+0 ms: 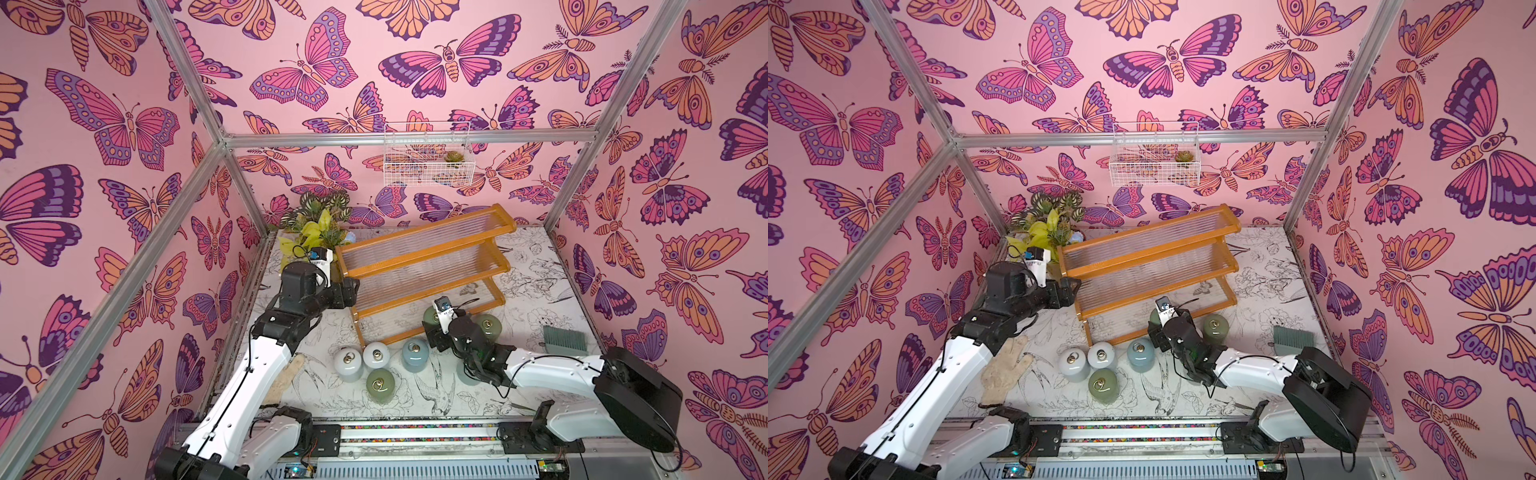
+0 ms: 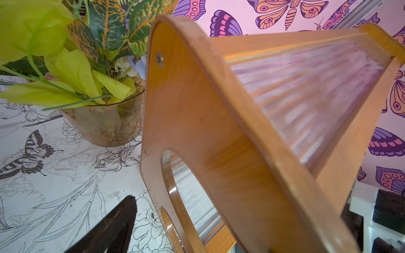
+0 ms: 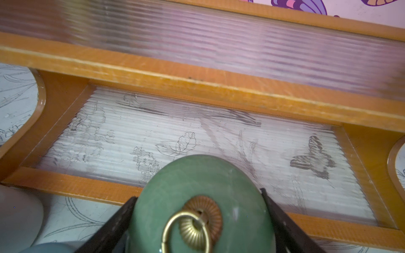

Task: Remove the tea canisters from the shelf
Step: Adjust the shelf at the center of the board.

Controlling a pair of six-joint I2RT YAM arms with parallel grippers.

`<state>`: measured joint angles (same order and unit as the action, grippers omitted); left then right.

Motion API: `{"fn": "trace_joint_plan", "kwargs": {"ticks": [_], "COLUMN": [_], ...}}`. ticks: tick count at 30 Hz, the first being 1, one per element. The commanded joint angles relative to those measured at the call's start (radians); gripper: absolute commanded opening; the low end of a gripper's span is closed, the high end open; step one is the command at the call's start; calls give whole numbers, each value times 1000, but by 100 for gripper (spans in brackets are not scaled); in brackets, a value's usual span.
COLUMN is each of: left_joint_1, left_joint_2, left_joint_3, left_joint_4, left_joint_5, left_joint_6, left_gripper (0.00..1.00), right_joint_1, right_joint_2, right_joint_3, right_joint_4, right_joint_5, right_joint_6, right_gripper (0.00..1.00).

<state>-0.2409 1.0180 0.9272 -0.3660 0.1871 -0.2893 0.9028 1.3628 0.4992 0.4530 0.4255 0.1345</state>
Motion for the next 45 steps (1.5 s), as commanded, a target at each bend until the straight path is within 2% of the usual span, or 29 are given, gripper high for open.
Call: {"fn": "trace_joint_plan", "kwargs": {"ticks": [1,10,14,26,38,45], "left_joint_1": [5,5,5,5,6,6], "left_joint_2": [-25,-24,-15,-19,49,60], "left_joint_3": [-13,-13,-10,-2,48,58], "left_joint_4": [40,36,39,37,41,42], "left_joint_5": [-11,-15,-15,-26,-37,-40], "left_joint_6": [-7,-8,-10,-5,22,24], "left_gripper": [86,86,86,86,86,86], "right_joint_1": [-10,-9,-9,-11,-10,-9], "right_joint_2": [-18,-64,-62,104,-92,-80], "right_joint_3": [-11,-16,-15,70,8,-1], "right_joint_4": [5,-128,-138,-82,-282,-286], "right_joint_5": [-22,-170,-177,-169,-175,-212], "right_joint_6": [17,42,34,26,48,43], "right_gripper": [38,38,39,39,39,40]}}
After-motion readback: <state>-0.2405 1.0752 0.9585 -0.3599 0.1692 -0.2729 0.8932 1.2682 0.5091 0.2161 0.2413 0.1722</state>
